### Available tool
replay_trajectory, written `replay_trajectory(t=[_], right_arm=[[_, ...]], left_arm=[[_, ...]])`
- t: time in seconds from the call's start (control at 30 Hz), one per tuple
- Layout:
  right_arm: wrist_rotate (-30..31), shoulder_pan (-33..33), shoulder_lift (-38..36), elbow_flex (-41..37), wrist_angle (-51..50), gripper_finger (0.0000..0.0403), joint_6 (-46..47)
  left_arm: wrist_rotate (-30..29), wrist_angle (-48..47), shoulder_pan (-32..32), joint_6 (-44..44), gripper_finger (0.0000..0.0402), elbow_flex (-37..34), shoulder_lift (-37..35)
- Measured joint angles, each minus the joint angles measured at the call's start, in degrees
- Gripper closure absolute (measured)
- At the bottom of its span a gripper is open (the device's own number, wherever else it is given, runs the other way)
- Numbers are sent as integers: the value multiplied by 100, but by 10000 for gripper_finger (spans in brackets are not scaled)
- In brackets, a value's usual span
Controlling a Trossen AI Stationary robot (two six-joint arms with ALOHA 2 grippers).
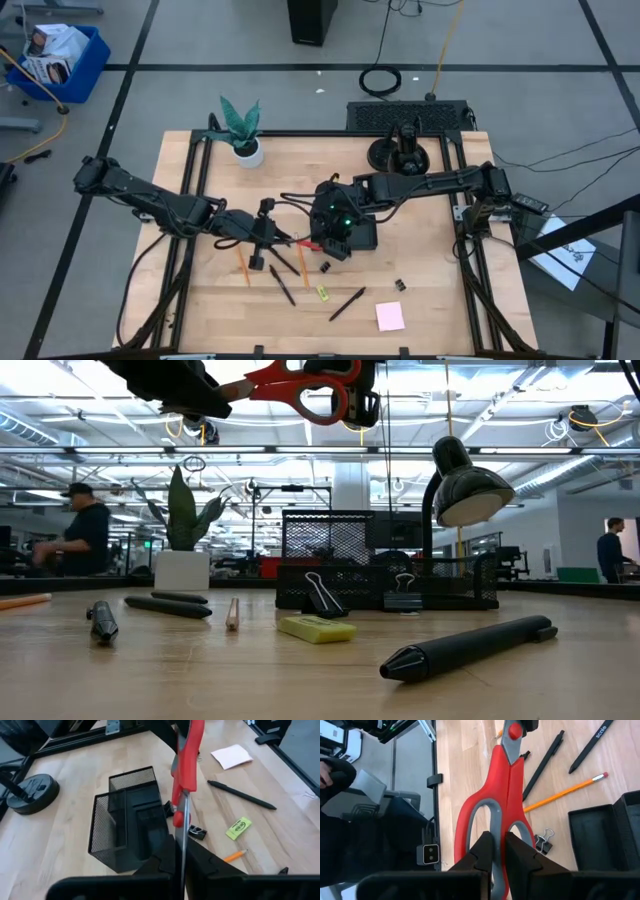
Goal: Pick and place office supplies into organizer
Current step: Put the orange scissors into the black desk organizer
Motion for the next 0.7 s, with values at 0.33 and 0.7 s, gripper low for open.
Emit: replay_trajectory(t=[0.33, 0.7], right_arm=[[-8, -1, 0, 0, 22, 383, 14], [8, -1, 0, 0, 75, 344, 58]], left_arm=[[0, -24, -1, 11, 397, 0, 0], [-5, -125, 1, -7, 398, 0, 0]])
